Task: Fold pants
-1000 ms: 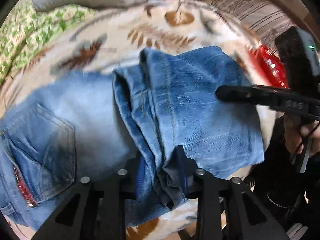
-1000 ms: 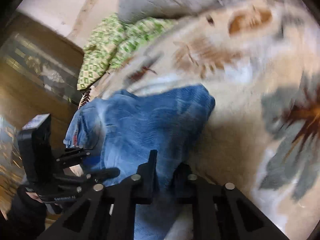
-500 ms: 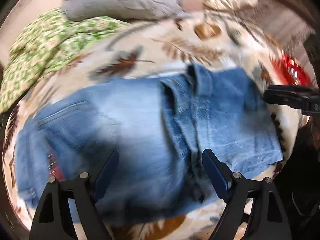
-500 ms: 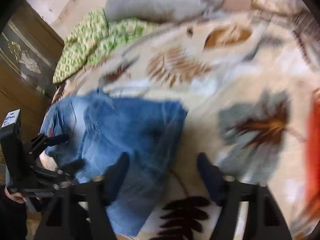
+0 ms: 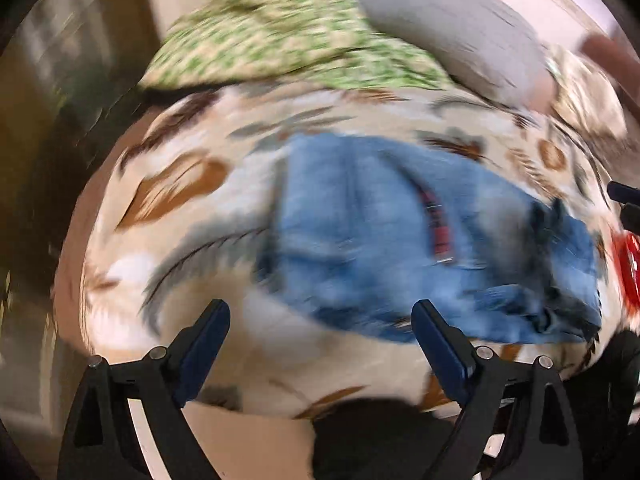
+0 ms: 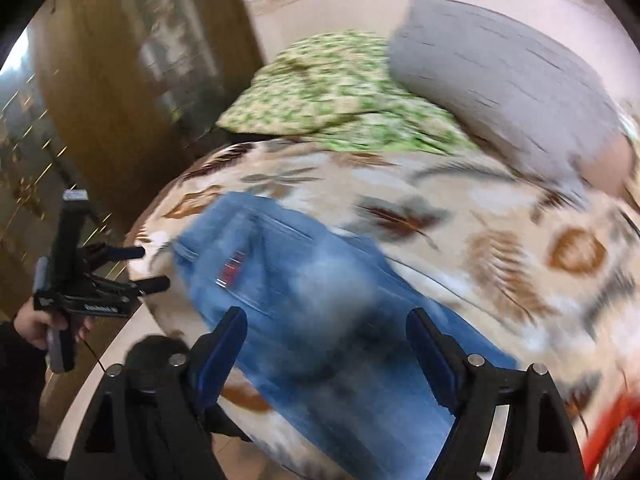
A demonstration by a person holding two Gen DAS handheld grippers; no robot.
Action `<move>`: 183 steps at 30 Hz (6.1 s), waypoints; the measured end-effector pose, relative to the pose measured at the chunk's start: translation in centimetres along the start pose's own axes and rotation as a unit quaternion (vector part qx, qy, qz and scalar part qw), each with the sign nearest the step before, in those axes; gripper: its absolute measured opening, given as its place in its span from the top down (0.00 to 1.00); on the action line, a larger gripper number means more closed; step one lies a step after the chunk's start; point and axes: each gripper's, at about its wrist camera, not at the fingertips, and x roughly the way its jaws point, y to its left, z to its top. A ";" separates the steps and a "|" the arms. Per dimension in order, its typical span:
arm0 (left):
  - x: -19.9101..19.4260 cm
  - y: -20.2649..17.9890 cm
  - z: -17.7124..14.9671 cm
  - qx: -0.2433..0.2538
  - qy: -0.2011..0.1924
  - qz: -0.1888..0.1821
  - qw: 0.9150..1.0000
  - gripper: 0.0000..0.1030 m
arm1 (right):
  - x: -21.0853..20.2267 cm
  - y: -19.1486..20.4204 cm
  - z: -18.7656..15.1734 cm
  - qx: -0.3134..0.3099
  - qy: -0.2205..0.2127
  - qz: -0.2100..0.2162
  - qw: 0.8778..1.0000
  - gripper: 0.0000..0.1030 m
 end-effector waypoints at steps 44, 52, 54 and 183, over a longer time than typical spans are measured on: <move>7.1 -2.2 -1.9 0.148 -0.088 0.037 0.984 0.61 | 29.6 16.2 16.0 -0.157 0.288 -0.085 0.941 0.19; 5.7 -3.6 -1.5 0.174 -0.095 0.063 0.978 0.68 | 27.3 16.5 14.9 -0.229 0.278 -0.094 0.928 0.82; 4.3 -4.2 -1.3 0.177 -0.107 0.070 0.976 0.69 | 24.2 15.8 15.3 -0.221 0.259 -0.078 0.937 0.82; 3.6 -16.2 6.9 0.288 -0.080 -0.189 0.935 0.01 | 0.8 -17.9 -6.4 0.264 0.011 0.064 0.962 0.22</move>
